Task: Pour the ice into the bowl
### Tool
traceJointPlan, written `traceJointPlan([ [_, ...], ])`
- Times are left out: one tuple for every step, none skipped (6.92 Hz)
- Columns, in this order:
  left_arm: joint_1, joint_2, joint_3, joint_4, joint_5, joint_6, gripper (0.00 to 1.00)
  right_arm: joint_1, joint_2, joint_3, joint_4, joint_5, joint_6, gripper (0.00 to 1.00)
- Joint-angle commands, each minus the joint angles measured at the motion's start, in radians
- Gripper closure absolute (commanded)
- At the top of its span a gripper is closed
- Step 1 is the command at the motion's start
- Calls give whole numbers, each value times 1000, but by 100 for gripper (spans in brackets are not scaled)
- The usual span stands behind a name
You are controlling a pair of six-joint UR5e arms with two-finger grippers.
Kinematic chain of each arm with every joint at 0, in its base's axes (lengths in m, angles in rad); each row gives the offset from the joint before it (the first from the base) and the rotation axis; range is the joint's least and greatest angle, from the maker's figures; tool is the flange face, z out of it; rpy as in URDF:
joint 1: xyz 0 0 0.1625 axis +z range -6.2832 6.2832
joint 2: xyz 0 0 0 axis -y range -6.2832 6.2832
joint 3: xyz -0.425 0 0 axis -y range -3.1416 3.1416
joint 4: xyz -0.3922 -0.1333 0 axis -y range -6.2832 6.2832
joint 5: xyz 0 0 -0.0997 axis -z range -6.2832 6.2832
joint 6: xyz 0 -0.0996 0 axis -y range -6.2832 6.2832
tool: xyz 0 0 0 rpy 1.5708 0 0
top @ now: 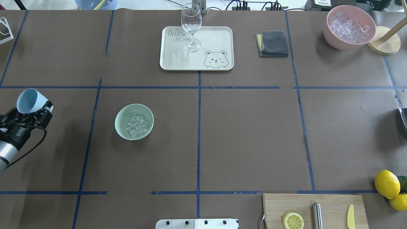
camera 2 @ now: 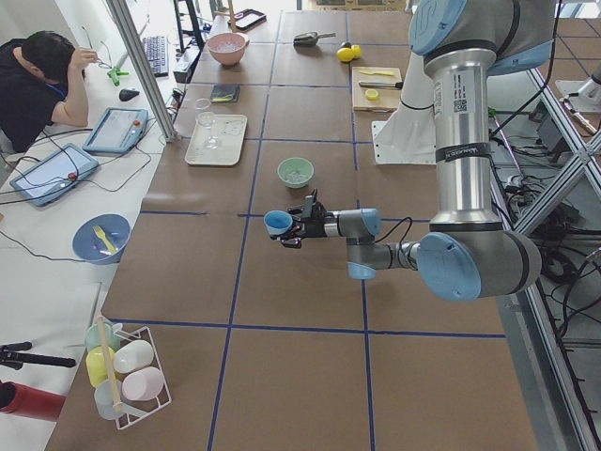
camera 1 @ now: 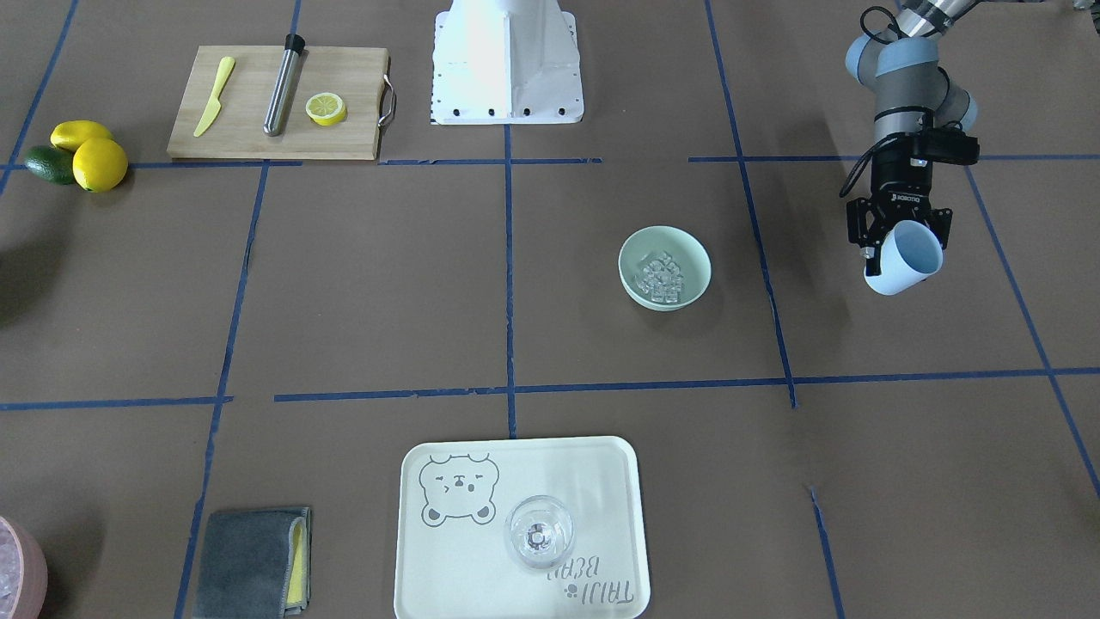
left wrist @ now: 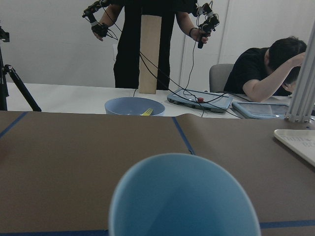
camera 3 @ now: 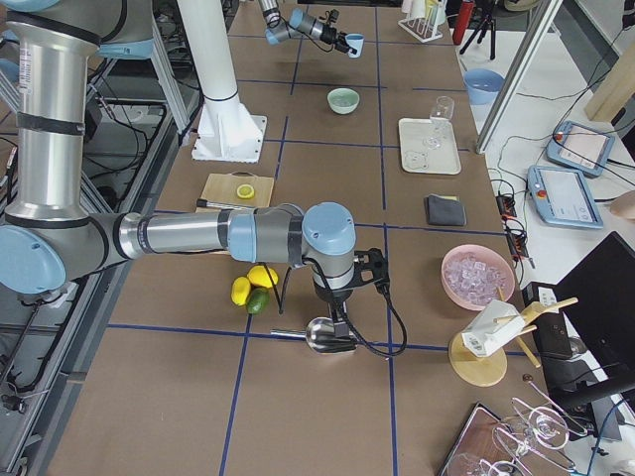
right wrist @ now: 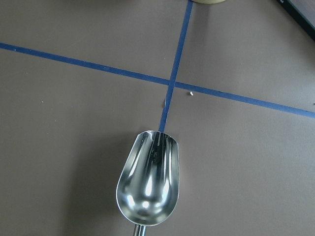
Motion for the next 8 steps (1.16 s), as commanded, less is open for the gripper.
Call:
traceJointPlan([
  [-2, -10, 72, 2, 1, -24, 100, 1, -1, 0, 0, 1, 0, 0],
  [1, -13, 104, 2, 1, -24, 100, 1, -3, 0, 0, 3, 0, 0],
  [6, -13, 115, 5, 1, -24, 100, 1, -3, 0, 0, 3, 0, 0],
  [9, -14, 133, 5, 1, -24, 100, 1, -4, 0, 0, 3, 0, 0],
  [11, -14, 137, 2, 1, -25, 100, 1, -7, 0, 0, 3, -2, 0],
  [14, -14, 138, 2, 1, -27, 98, 1, -9, 0, 1, 4, -2, 0],
  [14, -16, 138, 2, 1, -38, 94, 1, -9, 2, 0, 4, -2, 0],
  [24, -16, 141, 2, 1, -86, 90, 4, -9, 2, 1, 4, -2, 0],
])
